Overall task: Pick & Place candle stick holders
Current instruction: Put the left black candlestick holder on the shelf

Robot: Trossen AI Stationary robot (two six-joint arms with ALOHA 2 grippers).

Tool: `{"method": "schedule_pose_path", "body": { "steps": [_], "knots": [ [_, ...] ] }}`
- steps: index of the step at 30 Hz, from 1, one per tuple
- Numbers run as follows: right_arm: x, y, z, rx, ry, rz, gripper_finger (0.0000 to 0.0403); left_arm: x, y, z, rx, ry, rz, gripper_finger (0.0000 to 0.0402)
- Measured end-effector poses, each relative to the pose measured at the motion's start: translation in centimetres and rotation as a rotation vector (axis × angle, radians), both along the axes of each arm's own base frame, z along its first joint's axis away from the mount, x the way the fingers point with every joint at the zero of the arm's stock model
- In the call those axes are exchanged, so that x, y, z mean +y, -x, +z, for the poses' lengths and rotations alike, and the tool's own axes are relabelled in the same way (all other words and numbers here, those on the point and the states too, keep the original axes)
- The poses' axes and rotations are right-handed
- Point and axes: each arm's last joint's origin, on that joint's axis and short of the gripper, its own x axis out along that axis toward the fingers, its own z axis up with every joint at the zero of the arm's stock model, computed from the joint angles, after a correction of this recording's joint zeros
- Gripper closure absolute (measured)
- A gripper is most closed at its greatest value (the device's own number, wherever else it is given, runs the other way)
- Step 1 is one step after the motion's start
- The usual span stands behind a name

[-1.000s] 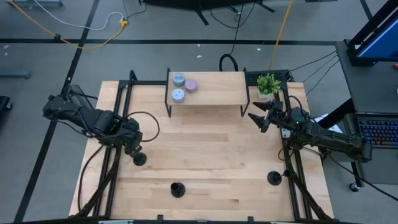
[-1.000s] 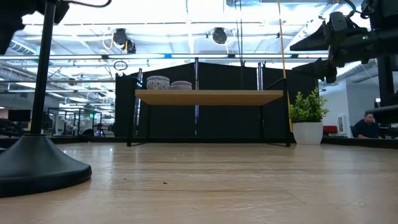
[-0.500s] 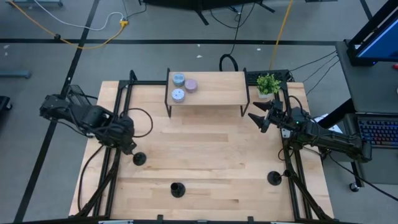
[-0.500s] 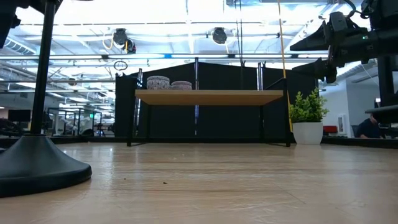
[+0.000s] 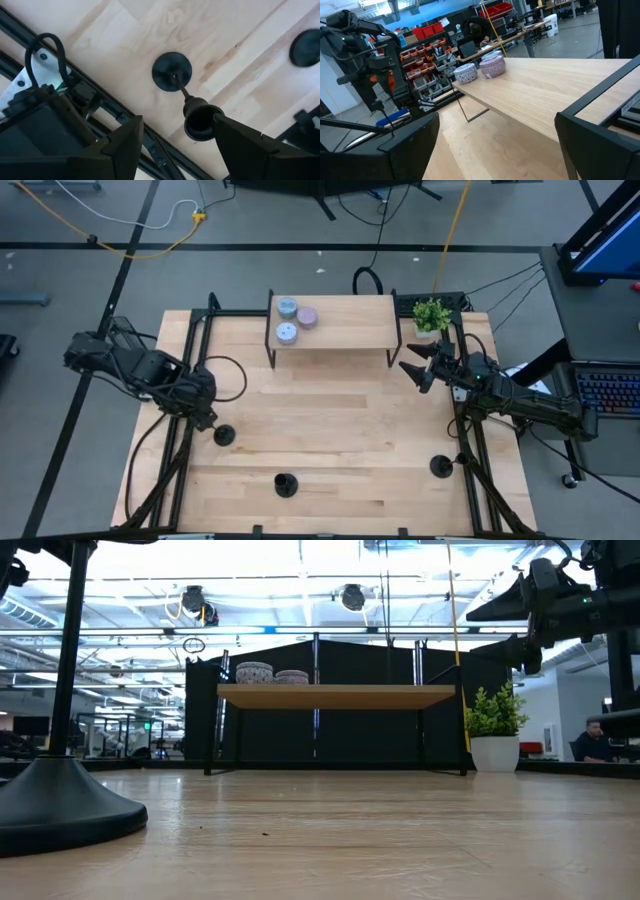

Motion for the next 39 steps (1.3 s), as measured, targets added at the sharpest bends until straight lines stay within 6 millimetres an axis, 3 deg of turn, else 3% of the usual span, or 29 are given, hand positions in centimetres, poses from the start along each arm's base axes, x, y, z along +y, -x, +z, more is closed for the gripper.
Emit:
{"method": "schedule_pose_path", "body": {
  "steps": [14, 30, 39],
  "knots": [
    [0.0, 0.0, 0.0, -0.003, -0.006, 0.000, 0.0014, -0.4, -1.3, -0.7, 0.046, -0.037, -0.107, 0.0158],
    [0.0, 0.0, 0.0, -0.002, -0.004, 0.000, 0.0014, -0.6, -1.3, -0.7, 0.074, 0.016, -0.051, 0.0158],
    [0.0, 0.0, 0.0, -0.001, -0.003, 0.000, 0.0014, -0.4, -1.3, -0.8, 0.055, -0.046, -0.013, 0.0158]
  ]
}}
